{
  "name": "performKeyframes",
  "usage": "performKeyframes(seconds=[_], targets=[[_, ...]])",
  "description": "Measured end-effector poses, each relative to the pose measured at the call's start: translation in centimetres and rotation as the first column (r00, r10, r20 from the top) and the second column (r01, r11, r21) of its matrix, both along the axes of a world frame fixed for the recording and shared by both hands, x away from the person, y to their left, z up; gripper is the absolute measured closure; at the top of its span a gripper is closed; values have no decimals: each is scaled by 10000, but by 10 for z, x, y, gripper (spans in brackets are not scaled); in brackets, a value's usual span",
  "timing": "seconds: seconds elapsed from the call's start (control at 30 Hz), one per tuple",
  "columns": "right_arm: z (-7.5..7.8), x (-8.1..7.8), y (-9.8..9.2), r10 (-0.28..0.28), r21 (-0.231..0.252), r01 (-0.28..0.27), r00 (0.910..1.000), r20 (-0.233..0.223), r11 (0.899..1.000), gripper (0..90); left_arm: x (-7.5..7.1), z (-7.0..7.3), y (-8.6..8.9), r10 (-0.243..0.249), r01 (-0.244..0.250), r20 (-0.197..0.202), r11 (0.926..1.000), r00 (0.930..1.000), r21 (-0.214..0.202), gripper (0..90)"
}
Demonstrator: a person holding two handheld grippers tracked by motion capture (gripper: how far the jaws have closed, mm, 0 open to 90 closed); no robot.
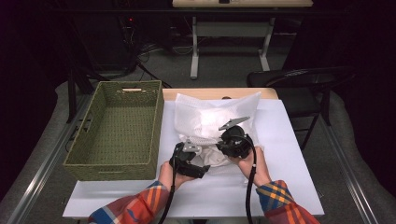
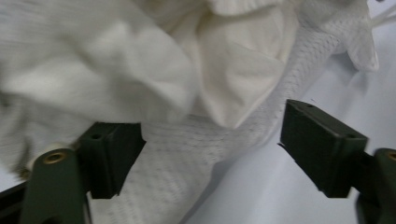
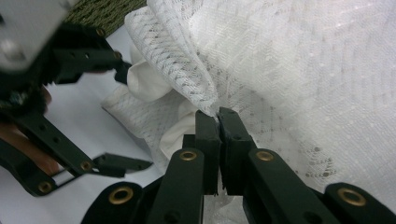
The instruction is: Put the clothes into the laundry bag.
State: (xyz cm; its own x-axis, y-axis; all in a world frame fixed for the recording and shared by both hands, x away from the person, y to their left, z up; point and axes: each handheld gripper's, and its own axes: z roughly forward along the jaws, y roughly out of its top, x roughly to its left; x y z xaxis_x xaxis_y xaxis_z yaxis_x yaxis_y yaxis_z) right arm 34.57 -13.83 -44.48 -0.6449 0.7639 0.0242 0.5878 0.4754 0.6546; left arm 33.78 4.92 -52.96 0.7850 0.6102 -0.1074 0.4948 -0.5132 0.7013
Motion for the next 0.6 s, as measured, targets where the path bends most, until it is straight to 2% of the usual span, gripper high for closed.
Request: performKeyframes(seconds=[0.03,0.13,0.3,0.4,0.43,0.5,0.6], targets=[[0,0,0,-14,6,14,10000,-5,10000,879,0,-2,-4,-91,90,8,9998,10000,154,242],[0,0,-1,-62,15,62,10000,-20,10000,878,0,-9,-12,-131,129,133,9998,9998,148,321],[-1,1,-2,-89,7,89,10000,-38,10000,878,3,-18,-20,42,-40,363,10000,9993,-47,580],[0,1,-3,-110,27,110,9999,-29,9999,878,8,-19,-16,317,-304,325,9988,9990,-388,795],[0,1,-3,-114,21,114,9999,-25,9999,878,11,-18,-14,446,-427,287,9971,9986,-625,836],[0,1,-4,-90,48,90,10000,-15,9999,879,17,-13,-7,679,-653,250,9933,9974,-950,873],[2,0,-3,-41,93,40,10000,55,9999,879,28,0,2,1231,-1171,325,9822,9919,-1466,877]])
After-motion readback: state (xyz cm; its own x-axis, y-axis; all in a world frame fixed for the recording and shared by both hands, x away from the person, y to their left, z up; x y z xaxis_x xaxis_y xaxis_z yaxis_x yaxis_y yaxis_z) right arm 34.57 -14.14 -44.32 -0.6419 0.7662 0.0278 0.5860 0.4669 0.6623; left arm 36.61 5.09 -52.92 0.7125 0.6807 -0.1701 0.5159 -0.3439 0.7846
